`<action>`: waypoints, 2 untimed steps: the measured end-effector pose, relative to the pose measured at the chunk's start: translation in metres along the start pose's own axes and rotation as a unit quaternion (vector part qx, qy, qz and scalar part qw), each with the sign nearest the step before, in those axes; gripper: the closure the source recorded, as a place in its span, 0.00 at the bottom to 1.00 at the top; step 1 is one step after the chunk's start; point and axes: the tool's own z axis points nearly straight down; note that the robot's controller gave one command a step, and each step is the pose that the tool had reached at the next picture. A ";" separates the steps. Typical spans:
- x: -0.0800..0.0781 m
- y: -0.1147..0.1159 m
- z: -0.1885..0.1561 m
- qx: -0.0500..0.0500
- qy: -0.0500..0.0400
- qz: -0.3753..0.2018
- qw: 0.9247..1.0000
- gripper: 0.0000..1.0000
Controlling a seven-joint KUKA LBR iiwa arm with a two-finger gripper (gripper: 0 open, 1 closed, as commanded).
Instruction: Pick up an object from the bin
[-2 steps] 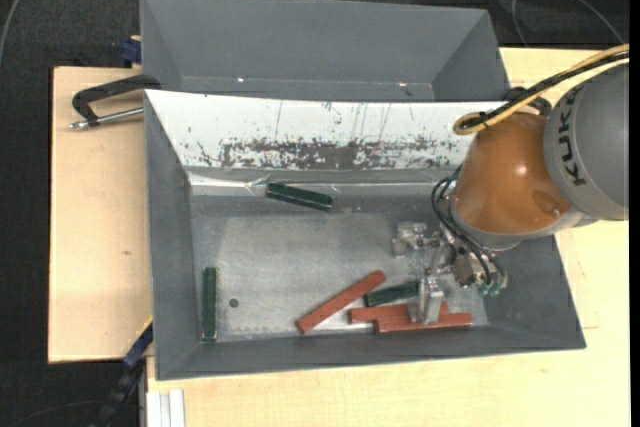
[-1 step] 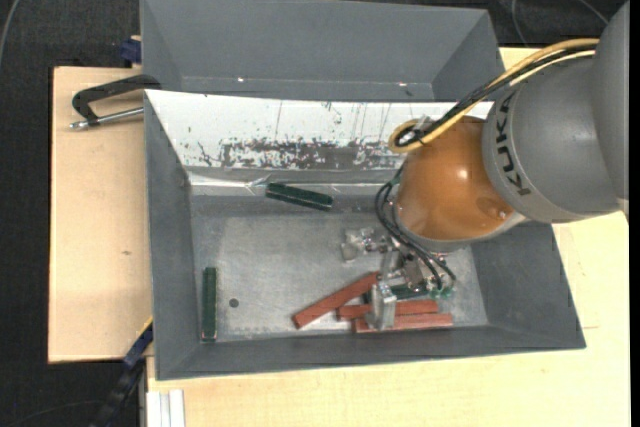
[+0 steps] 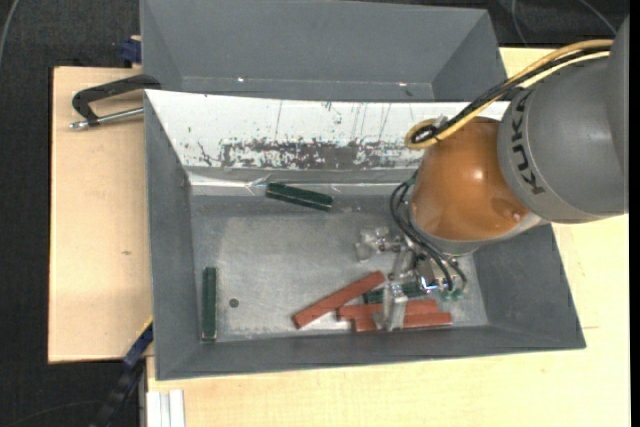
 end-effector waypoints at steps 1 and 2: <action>-0.004 -0.001 -0.003 0.001 -0.007 0.000 1.000 1.00; -0.019 -0.001 -0.160 0.001 -0.003 -0.002 1.000 1.00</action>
Offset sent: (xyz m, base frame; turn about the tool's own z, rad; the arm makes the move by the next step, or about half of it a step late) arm 0.0000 0.0000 0.0000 0.0000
